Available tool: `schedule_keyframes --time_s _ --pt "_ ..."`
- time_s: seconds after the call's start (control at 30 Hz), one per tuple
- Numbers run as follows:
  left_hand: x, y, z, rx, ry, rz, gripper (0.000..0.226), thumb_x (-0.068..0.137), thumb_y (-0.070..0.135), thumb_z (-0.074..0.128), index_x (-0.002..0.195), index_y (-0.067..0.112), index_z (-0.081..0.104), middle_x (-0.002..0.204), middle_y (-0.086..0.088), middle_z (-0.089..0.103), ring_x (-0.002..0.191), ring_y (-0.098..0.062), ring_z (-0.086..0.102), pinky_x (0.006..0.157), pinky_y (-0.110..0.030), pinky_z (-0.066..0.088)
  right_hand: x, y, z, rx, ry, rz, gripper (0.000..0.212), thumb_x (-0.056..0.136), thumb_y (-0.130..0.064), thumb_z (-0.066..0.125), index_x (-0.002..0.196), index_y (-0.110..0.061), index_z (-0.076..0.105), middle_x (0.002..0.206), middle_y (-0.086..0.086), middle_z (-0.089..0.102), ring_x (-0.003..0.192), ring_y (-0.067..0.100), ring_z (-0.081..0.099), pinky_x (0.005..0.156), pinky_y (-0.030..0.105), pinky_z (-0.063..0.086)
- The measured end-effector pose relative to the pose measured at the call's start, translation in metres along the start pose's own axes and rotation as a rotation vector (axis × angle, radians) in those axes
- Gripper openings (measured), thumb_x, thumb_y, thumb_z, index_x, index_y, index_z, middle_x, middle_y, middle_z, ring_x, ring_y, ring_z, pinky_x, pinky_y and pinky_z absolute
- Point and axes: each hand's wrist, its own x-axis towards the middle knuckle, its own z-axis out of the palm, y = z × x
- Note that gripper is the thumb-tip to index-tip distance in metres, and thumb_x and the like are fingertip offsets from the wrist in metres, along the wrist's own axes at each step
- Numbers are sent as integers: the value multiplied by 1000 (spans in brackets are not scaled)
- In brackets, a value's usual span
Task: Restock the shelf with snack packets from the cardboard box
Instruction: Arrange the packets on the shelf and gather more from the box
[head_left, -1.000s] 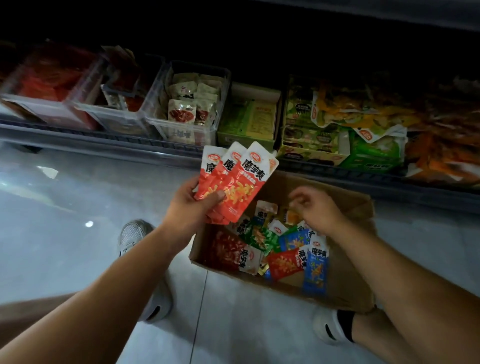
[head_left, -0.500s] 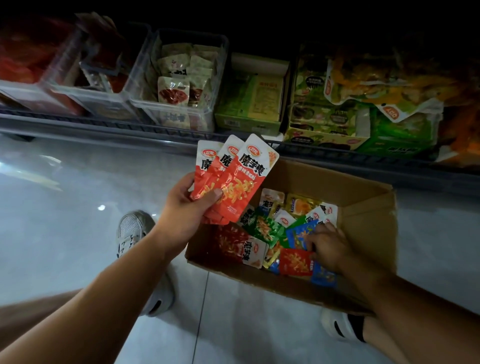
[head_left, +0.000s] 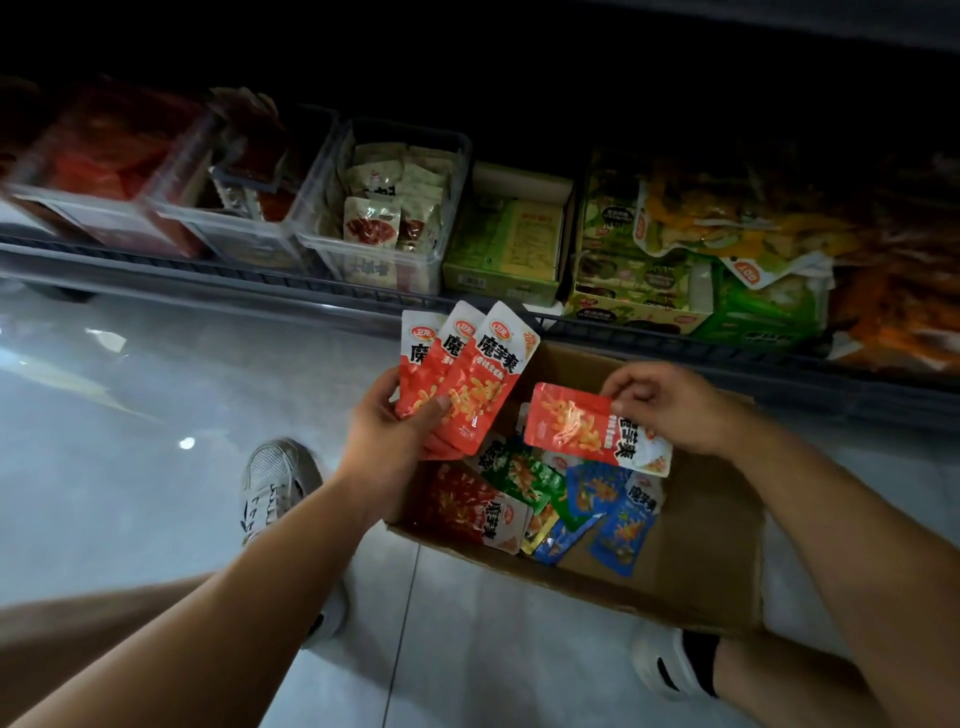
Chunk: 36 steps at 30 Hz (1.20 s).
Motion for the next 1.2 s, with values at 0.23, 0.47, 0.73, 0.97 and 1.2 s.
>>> schedule_keyframes --time_s 0.23,0.47,0.73,0.97,1.2 --pt "-18 6 5 105 -112 29 46 90 27 78 131 25 60 115 -3 77 100 -25 76 93 -51 60 -21 -73 -18 -100 -10 -135 20 94 -11 66 96 -30 73 97 -19 67 91 -6 61 73 14 47" --pt "-31 11 7 130 -246 46 43 88 23 78 128 21 61 117 -4 76 105 -25 75 96 -50 58 -14 -109 14 -214 133 -259 23 90 -12 72 100 -33 70 93 -18 68 88 -10 60 73 11 46" --pt "-22 12 4 -163 -107 -45 44 91 7 74 131 20 61 119 -9 75 103 -31 75 81 -45 62 -15 -86 33 265 657 35 62 80 -45 79 133 -29 51 130 -4 55 118 14 55 89 24 46" --pt "-26 12 15 -181 -181 -6 47 89 5 73 129 22 57 121 -12 74 107 -33 74 83 -44 63 -14 -88 87 836 87 237 31 100 -25 59 130 -21 55 122 9 69 108 26 69 93 51 57" --pt "-26 9 16 95 -348 20 65 93 0 68 145 28 42 128 -3 69 115 -19 70 93 -37 59 -13 -93 89 596 77 130 47 98 -20 61 141 -31 44 112 -4 74 99 17 73 83 46 60"
